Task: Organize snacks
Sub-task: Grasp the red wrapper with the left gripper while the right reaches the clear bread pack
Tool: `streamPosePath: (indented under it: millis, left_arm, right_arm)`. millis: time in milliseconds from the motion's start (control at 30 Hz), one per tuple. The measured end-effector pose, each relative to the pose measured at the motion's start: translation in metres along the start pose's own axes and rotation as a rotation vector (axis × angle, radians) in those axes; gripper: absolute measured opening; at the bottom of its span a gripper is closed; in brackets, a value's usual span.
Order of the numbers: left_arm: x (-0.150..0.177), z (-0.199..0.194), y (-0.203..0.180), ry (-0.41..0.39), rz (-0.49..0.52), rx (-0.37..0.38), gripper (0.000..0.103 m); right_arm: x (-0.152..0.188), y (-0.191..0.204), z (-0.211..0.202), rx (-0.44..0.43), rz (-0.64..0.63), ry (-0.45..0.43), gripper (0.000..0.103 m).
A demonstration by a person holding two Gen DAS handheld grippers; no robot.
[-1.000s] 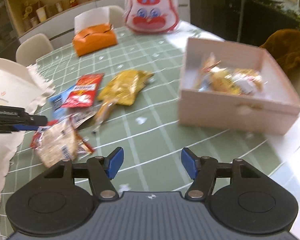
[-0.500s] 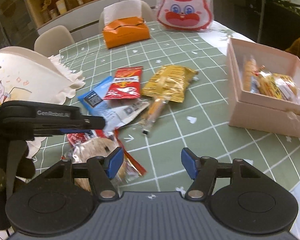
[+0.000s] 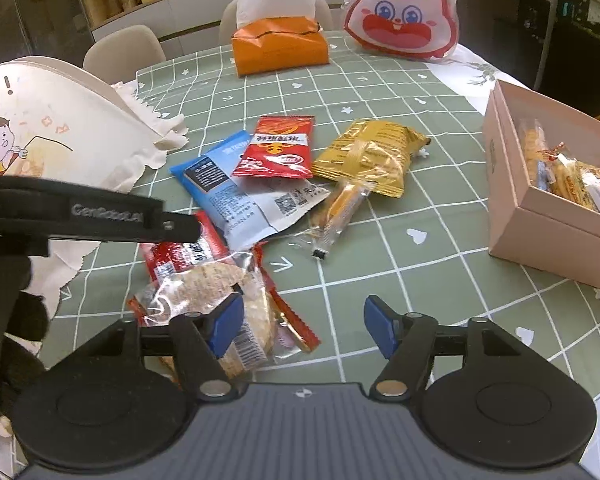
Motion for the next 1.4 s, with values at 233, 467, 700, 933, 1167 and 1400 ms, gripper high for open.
streamPosePath:
  millis: [233, 467, 700, 933, 1167, 1400]
  left_arm:
    - [0.003, 0.001, 0.008, 0.019, -0.021, -0.015, 0.041]
    - [0.006, 0.007, 0.008, 0.028, -0.037, 0.005, 0.041]
    - [0.003, 0.009, 0.01, 0.04, -0.079, 0.084, 0.041]
    - [0.007, 0.007, 0.007, 0.047, -0.064, 0.097, 0.041]
    - [0.012, 0.013, -0.013, 0.069, -0.023, 0.129, 0.041]
    - [0.024, 0.028, -0.062, 0.112, 0.139, 0.223, 0.041]
  right_arm:
    - [0.0, -0.014, 0.0, 0.073, -0.005, -0.023, 0.068]
    - [0.007, -0.038, 0.0, 0.156, 0.004, -0.014, 0.068]
    - [-0.002, 0.003, -0.031, -0.046, -0.062, -0.071, 0.068]
    - [-0.001, 0.035, -0.004, -0.015, -0.098, -0.033, 0.069]
    - [0.004, -0.022, -0.001, 0.095, 0.007, -0.006, 0.069]
    - [0.018, -0.072, -0.005, 0.188, 0.095, -0.014, 0.07]
Point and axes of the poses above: each gripper's, at about its wrist camera, not at the fingertips, and z roughly the way its jaws point, y to its left, x to its underside, the point moved 4 cm from there along z, roughly the way its jaws point, and after that the axes turned 11 degrees about x, right-handed, at the moved point
